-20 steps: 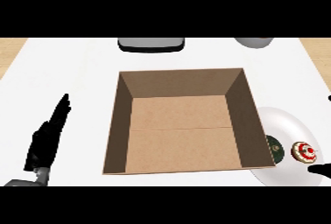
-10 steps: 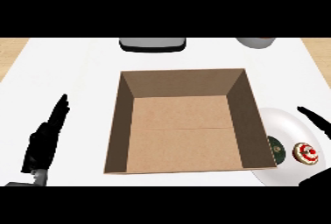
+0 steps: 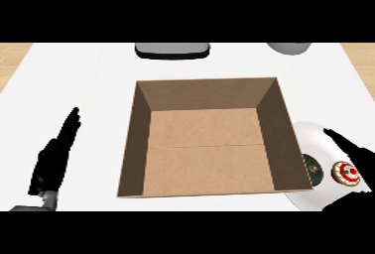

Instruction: Pick the squash from the plate and place it in the cardboard box

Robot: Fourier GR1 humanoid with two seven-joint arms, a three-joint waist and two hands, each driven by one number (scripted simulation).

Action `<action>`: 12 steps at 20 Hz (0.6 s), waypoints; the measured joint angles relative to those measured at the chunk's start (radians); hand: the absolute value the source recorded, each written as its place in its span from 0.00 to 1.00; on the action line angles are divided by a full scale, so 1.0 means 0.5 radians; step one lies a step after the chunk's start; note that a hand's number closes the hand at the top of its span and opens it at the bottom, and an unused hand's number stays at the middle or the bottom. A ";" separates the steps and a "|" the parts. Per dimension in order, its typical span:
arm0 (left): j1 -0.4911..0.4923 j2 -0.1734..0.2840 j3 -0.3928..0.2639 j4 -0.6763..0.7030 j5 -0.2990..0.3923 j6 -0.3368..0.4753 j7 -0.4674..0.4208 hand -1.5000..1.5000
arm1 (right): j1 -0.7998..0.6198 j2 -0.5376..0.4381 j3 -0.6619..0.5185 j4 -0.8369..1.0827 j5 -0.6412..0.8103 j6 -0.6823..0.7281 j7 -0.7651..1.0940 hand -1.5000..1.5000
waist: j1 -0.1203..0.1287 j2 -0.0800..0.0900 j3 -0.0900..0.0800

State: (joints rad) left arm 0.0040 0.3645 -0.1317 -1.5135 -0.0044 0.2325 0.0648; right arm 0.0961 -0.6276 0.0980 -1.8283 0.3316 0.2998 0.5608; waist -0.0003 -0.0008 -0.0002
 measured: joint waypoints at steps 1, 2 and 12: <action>-0.021 0.004 0.027 0.016 0.000 -0.023 0.011 0.50 | -0.030 0.028 0.000 0.028 0.026 0.015 0.010 0.00 | 0.000 0.000 0.000; -0.018 -0.011 0.033 0.001 -0.013 -0.031 0.022 0.50 | -0.042 0.056 0.004 0.029 0.054 0.035 0.031 0.00 | 0.001 0.001 0.000; 0.016 -0.098 0.152 -0.033 -0.105 -0.161 0.014 0.50 | 0.050 0.260 -0.088 0.039 0.284 0.117 -0.073 0.00 | -0.002 0.000 0.001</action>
State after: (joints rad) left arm 0.0119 0.3156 -0.0557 -1.5298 -0.0570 0.1521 0.0718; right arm 0.1212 -0.4978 0.0539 -1.8088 0.4737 0.3585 0.5242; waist -0.0011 -0.0007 0.0001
